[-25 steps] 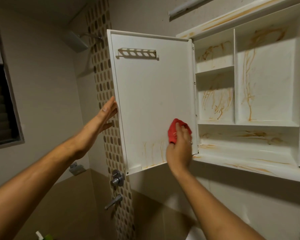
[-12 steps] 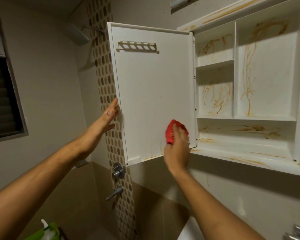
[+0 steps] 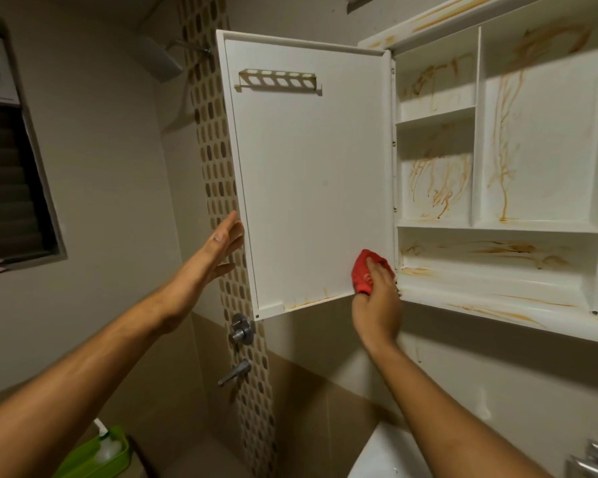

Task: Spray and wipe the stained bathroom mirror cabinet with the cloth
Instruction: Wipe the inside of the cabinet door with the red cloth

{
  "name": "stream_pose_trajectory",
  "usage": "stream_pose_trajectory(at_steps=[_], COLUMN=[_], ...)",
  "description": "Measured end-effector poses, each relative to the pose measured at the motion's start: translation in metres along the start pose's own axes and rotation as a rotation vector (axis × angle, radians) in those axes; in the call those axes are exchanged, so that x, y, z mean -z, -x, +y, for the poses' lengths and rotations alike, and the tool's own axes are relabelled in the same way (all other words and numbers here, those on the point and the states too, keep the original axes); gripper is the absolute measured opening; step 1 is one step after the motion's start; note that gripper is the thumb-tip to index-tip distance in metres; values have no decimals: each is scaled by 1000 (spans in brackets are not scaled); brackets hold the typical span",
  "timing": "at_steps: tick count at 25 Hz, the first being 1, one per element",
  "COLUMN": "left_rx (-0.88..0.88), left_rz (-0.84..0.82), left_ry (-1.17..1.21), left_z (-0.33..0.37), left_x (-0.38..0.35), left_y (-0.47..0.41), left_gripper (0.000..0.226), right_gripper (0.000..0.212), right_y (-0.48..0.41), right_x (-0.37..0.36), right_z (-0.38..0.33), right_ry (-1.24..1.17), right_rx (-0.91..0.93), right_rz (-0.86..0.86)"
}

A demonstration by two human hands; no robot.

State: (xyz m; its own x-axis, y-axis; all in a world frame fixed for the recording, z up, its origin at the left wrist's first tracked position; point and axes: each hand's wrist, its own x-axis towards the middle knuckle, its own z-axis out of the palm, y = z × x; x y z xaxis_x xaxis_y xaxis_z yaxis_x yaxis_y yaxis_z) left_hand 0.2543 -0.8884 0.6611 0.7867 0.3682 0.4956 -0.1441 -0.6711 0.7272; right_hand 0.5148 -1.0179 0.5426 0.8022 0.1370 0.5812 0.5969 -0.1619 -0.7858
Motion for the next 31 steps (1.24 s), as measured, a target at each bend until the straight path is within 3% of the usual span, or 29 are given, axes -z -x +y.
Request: stream_pose_trajectory(at_steps=[2,5,7,8,10,12,13,15,17,19,20,22,24,25,28,31], left_rx=[9,26,36,46,80,75,69,66,77,63,61,72,77,76,72,66], left_rz=[21,68,92,84,37,27,35,46,47,43,46,53,49,43,41,35], left_ry=[6,34,46,53,71,74,76,86,75,52,45,50,40,35,40,48], left_z=[-1,-4,-3,-1,2,2,2,1,2,-1,-2,-7,-9,-9,-10,-10], left_x=[-2,-5,-4,-5,-9,-15,-17,-17,-16,-18,-18,-15,-15,-15,-14,-14], left_y=[-1,2,6,8,11,12,11,11,10,10,9,11,11,10,11,11], left_gripper=[92,77,84,96,124,115,105,114,132,122,107,85,81,83,92,93], right_gripper=[74,70,68,68,68,64,63,60,58,54,52,54,59,57,44,50], right_y=[43,81,50,31,-1,-7,3,40,75,62,40,-4,-26,-20,43,65], right_x=[-32,-44,-26,-15,9,16,6,-20,-32,-18,-6,21,38,32,-14,-27], right_z=[-35,-43,-18,-2,25,28,16,-13,-25,-16,-6,16,24,15,-27,-34], right_ry=[-55,97,212,234,152,49,58,100,164,224,285,431,513,523,389,336], right_rx=[144,720,919,855,437,36,-12,142,447,689,726,540,289,251,412,673], right_rz=[-58,-310,-334,-301,-146,-29,-2,-98,-261,-355,-361,-302,-207,-198,-296,-338])
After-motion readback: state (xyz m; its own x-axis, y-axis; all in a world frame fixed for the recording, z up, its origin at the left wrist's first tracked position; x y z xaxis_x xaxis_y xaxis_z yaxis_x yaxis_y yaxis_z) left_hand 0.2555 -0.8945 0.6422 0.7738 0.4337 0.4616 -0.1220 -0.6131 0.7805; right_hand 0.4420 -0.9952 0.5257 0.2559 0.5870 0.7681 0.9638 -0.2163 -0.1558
